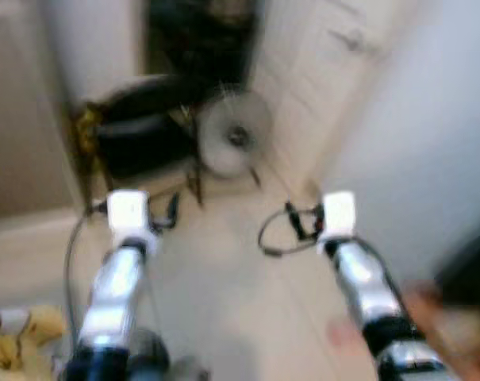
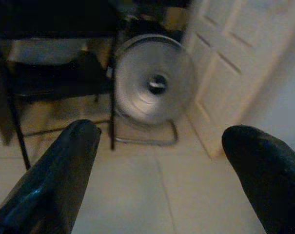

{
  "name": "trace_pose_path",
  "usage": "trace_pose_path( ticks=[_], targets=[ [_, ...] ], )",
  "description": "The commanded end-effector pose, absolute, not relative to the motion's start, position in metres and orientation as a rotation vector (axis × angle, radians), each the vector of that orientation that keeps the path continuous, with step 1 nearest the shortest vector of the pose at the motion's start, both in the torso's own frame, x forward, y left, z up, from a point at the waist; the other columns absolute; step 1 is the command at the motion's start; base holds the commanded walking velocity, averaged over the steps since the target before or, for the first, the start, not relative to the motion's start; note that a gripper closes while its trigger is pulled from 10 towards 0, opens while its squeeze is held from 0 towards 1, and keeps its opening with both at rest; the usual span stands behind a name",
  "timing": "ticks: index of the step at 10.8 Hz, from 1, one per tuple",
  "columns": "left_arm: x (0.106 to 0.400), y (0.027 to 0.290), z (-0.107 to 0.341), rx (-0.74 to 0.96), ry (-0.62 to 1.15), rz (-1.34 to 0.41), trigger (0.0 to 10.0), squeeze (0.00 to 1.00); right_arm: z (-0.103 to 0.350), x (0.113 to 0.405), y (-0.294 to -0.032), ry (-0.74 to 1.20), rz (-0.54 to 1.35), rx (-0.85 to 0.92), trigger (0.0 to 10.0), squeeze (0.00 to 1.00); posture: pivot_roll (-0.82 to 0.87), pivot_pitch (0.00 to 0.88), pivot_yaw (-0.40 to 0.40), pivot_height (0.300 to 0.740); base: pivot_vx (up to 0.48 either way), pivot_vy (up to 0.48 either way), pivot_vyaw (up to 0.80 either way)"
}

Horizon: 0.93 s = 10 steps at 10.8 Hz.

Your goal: Clean up the room

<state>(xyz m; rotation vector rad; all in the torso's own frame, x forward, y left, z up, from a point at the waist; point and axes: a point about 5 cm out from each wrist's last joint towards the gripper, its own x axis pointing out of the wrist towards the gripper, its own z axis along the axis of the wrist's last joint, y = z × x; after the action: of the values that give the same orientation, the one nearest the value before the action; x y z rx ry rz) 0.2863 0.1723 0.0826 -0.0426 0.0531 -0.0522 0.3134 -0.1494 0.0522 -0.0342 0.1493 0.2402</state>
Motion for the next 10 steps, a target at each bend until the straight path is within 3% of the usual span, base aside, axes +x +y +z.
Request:
trace_pose_path(
  ticks=[1,4,10],
  targets=[
    [0.2876,0.1713,0.0843,-0.031,0.05,-0.062,10.0,0.0,0.0598,0.3183,-0.1475,0.121,0.244,-0.02,10.0,0.0,0.15,0.0,-0.135,0.74,0.0,0.0,0.74],
    [0.2863,0.1706,0.0843,-0.027,0.05,-0.058,10.0,0.0,0.0583,0.3179,-0.1474,0.13,0.252,-0.023,10.0,0.0,0.15,0.0,-0.139,0.74,0.0,0.0,0.73],
    [0.2842,0.1703,0.0833,-0.015,0.055,-0.055,10.0,0.0,0.062,0.3193,-0.1496,0.118,0.243,-0.032,10.0,0.0,0.15,0.0,-0.139,0.74,0.0,0.0,0.0]
  ],
)
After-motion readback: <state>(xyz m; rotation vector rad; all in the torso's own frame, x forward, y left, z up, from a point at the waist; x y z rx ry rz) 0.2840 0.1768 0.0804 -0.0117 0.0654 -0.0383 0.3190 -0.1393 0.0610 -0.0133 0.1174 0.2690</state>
